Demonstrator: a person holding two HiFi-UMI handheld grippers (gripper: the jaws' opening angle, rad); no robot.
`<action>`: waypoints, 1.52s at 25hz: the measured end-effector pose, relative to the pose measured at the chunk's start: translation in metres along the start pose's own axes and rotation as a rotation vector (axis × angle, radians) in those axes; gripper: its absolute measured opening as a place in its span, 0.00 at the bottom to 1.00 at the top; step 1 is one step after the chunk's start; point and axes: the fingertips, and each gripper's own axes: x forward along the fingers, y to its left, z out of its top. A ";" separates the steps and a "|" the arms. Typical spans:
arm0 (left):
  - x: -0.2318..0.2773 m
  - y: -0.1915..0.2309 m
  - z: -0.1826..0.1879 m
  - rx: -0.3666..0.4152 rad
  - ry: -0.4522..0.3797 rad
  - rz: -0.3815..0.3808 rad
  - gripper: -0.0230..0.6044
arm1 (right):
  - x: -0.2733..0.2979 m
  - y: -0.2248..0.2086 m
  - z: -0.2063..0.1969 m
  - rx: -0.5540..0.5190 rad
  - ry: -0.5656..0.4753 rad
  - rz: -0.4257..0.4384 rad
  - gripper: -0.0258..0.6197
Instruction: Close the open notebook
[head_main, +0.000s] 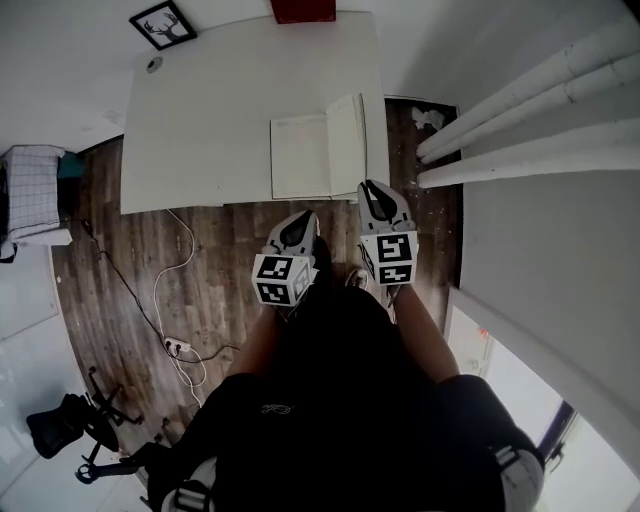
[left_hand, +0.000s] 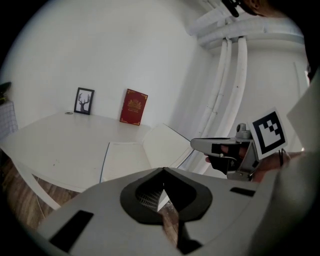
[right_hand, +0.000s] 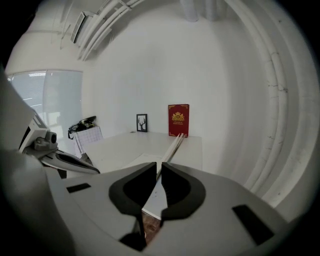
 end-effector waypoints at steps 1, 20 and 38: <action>-0.001 0.003 0.000 -0.007 -0.005 0.004 0.04 | 0.001 0.003 0.002 -0.008 -0.001 0.006 0.12; -0.015 0.046 0.006 -0.076 -0.060 0.079 0.04 | 0.022 0.065 0.028 -0.125 -0.015 0.143 0.11; -0.018 0.071 0.001 -0.136 -0.072 0.148 0.04 | 0.049 0.098 0.025 -0.162 -0.002 0.277 0.10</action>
